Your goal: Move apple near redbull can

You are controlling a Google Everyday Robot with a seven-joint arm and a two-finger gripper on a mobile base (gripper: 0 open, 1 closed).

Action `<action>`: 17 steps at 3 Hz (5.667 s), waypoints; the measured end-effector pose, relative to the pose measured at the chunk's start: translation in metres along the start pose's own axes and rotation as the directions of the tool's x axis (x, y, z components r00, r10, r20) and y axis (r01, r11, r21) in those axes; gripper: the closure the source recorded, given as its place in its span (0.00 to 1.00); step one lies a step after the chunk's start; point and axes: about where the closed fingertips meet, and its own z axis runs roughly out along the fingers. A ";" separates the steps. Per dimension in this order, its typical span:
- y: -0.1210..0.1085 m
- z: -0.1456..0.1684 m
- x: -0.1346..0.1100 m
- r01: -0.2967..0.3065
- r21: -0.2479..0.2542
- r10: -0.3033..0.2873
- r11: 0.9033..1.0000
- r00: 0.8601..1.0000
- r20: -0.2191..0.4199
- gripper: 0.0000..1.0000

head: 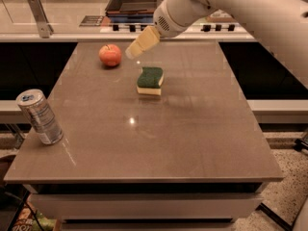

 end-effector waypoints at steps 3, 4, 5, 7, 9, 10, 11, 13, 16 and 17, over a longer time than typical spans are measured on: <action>0.039 0.091 -0.040 0.009 -0.100 0.003 0.995 0.992 0.125 0.00; 0.049 0.128 -0.048 0.007 -0.140 0.015 0.990 0.988 0.156 0.00; 0.050 0.157 -0.051 0.006 -0.155 0.021 0.988 0.985 0.172 0.00; 0.028 0.190 -0.053 0.030 -0.150 0.000 0.988 0.980 0.199 0.00; 0.032 0.195 -0.053 0.032 -0.156 -0.001 0.987 0.980 0.198 0.41; 0.034 0.197 -0.052 0.033 -0.160 -0.001 0.987 0.981 0.196 0.64; 0.036 0.200 -0.052 0.034 -0.164 -0.002 0.986 0.981 0.193 0.89; 0.038 0.198 -0.055 0.043 -0.213 0.001 0.976 0.979 0.202 1.00; 0.021 0.108 -0.065 0.085 -0.285 -0.023 0.955 0.976 0.215 1.00; 0.029 0.079 -0.062 0.089 -0.262 -0.034 0.961 0.978 0.208 1.00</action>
Offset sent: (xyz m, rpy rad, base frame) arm 0.0387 0.0933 -0.0375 0.1486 -0.0457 0.0888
